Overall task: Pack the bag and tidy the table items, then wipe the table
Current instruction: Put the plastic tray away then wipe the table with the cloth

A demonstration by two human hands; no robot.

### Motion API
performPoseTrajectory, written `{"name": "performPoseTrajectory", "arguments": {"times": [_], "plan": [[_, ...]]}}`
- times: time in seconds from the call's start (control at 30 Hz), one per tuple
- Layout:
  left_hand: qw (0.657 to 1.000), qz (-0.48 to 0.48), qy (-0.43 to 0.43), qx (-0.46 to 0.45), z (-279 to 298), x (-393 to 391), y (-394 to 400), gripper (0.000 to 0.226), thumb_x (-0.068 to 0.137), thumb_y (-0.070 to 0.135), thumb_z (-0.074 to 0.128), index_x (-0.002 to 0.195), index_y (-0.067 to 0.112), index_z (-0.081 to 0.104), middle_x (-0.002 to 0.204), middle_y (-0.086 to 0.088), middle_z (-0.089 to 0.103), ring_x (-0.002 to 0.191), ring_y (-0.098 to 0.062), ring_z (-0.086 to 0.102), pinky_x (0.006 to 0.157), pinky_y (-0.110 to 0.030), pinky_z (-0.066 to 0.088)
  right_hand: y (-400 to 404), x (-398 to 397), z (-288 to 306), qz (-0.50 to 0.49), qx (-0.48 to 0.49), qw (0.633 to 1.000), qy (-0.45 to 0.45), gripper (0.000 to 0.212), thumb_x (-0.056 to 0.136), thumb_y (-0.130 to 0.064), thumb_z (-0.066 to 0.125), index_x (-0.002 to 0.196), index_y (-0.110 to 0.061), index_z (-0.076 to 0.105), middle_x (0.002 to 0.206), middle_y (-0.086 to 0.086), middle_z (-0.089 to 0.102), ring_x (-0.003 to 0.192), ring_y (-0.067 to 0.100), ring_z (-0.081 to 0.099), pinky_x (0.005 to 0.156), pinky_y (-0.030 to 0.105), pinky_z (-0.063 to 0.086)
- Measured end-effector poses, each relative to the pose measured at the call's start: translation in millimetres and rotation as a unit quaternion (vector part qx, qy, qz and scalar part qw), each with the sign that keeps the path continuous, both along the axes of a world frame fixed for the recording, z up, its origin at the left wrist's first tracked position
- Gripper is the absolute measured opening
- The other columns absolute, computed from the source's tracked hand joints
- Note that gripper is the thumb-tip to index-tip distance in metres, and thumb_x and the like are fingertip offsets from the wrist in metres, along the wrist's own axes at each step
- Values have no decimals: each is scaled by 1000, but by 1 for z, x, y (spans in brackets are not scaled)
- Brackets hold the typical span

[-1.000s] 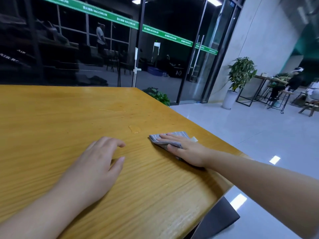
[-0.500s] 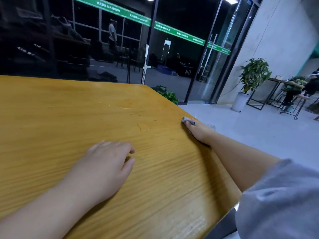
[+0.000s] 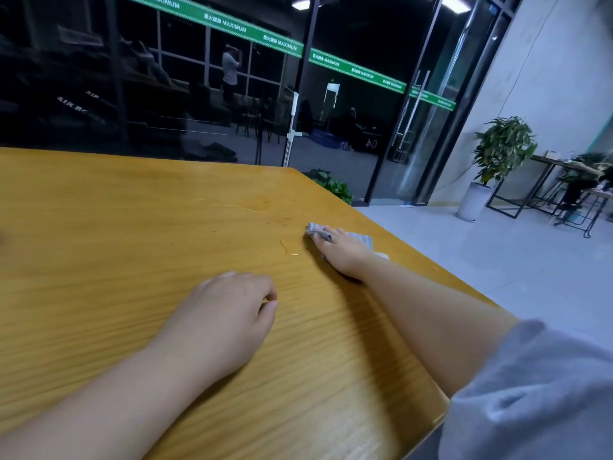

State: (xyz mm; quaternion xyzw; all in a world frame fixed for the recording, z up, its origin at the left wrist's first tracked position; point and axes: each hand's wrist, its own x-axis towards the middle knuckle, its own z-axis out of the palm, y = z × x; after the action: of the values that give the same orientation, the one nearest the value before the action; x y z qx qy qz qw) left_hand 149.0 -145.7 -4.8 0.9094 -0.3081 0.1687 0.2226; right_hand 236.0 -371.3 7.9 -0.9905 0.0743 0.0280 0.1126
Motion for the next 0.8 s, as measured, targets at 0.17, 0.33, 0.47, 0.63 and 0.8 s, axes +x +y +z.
{"name": "performPoseTrajectory", "arguments": {"times": [0.17,0.33,0.47,0.63,0.8], "plan": [[1000,0,8,5,-2,3,-1,20,94,38,37,103,32,54,106,15,58,103,-10,48,90,-27,38,29,6,-2,35,0,999,1,60,100,-52,16,151,-21,14,159,-7,9,146,14,3,118,36,7],[1000,-1,2,16,-3,1,-2,21,94,40,36,106,34,53,106,15,55,104,-10,47,90,-26,37,51,-2,2,65,25,998,9,58,101,-48,17,152,-21,12,159,-4,7,146,14,1,116,33,4],[1000,-1,-6,19,-4,2,-2,21,94,40,36,105,34,52,104,15,53,105,-11,46,90,-26,36,61,0,0,79,24,997,5,58,100,-49,18,151,-22,13,159,-6,8,146,12,1,117,33,4],[999,0,-17,41,-4,0,-3,20,94,41,35,105,33,51,104,15,52,105,-10,45,90,-25,35,70,4,-5,109,3,994,5,55,101,-48,17,151,-26,15,158,-9,9,146,11,1,119,35,4],[999,-8,-20,33,-4,-1,0,20,93,40,38,103,31,54,103,13,56,114,-9,43,95,-26,35,76,-9,-2,154,15,988,-4,50,102,-45,18,150,-30,16,158,-8,11,146,11,2,118,34,4]]}}
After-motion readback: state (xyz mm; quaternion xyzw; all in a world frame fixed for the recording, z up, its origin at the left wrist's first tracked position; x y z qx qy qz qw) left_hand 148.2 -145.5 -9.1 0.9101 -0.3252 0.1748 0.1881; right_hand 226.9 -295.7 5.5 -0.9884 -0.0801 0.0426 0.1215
